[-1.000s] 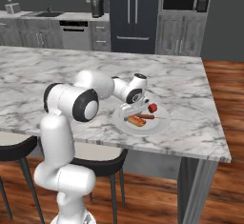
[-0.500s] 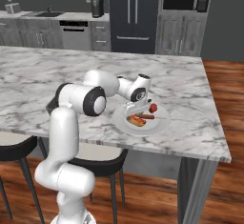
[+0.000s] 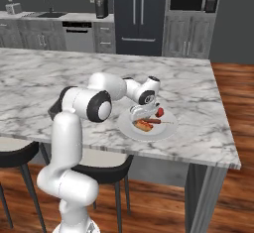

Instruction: Place one cooked food and one vegetable from the large plate to each tupperware container.

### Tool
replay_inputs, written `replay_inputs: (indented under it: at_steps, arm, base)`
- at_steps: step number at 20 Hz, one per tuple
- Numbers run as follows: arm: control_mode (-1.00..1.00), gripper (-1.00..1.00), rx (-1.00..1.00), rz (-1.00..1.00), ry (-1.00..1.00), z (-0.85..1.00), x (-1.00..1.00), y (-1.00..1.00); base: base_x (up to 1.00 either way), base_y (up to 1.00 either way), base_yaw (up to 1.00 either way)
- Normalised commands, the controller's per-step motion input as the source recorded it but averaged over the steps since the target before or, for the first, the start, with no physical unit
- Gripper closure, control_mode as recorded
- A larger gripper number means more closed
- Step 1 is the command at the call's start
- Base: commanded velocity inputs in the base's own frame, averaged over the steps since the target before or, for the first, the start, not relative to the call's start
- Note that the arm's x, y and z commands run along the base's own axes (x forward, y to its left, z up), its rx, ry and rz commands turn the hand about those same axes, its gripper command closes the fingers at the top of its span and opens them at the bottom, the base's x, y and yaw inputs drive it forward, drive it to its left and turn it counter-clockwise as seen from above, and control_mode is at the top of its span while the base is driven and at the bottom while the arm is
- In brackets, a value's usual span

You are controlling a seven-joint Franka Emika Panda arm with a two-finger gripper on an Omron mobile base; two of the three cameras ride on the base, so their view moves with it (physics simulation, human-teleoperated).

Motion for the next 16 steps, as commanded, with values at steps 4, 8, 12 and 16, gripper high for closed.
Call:
replay_inputs:
  at_steps: [4, 8, 12, 16]
  arm:
    - [-1.00, -1.00, 0.02, 0.00, -0.15, -0.11, -0.85, -0.05]
    - [-1.00, -1.00, 0.00, 0.00, -0.03, -0.61, -0.11, 0.04]
    - [-1.00, -1.00, 0.00, 0.02, -0.01, -0.84, 0.44, 0.03]
    - [-1.00, -1.00, 0.00, 0.08, 0.00, -0.97, 0.31, -0.09]
  base:
    - [0.00, 0.00, 0.00]
    - [0.00, 0.00, 0.00]
    - [0.00, 0.00, 0.00]
    - [0.00, 0.00, 0.00]
